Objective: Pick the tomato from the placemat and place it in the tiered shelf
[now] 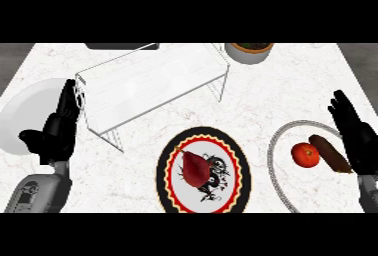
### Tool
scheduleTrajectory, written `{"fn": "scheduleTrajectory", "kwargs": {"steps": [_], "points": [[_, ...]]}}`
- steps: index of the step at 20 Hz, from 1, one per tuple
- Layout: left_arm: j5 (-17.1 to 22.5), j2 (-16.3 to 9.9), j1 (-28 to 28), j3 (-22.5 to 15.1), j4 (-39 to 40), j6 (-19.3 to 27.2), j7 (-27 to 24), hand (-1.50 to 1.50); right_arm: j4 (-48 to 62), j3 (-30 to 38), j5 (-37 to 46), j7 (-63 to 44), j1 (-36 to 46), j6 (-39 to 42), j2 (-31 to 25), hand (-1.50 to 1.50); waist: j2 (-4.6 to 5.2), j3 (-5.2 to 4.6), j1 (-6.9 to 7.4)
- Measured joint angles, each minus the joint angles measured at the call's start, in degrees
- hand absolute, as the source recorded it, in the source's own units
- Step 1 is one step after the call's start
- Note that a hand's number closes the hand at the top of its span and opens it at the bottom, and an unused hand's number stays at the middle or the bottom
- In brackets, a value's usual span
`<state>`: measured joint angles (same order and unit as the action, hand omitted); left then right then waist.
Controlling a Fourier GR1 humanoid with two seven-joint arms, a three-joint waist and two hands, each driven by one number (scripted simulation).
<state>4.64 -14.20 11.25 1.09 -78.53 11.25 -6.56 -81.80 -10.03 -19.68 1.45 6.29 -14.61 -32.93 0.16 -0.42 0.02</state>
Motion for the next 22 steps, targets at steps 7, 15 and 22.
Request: {"fn": "scheduleTrajectory", "kwargs": {"steps": [7,15,22], "points": [[0.26,-0.14,-0.91,-0.16,-3.91,0.28,3.97,0.00,2.08,-0.79,-2.42,4.70,7.17,13.66,-0.97,-1.50,-0.07,0.46,1.82],[-0.55,1.16,-3.86,-2.71,-11.61,1.94,11.28,0.00,11.98,6.94,-15.46,10.30,10.33,35.26,-2.80,-1.50,-0.07,0.58,1.16],[0.18,0.16,-5.58,-1.59,-14.48,1.54,13.15,0.00,8.53,5.71,-9.04,12.14,10.55,50.80,-15.59,-1.50,-0.33,0.45,0.31]]}}
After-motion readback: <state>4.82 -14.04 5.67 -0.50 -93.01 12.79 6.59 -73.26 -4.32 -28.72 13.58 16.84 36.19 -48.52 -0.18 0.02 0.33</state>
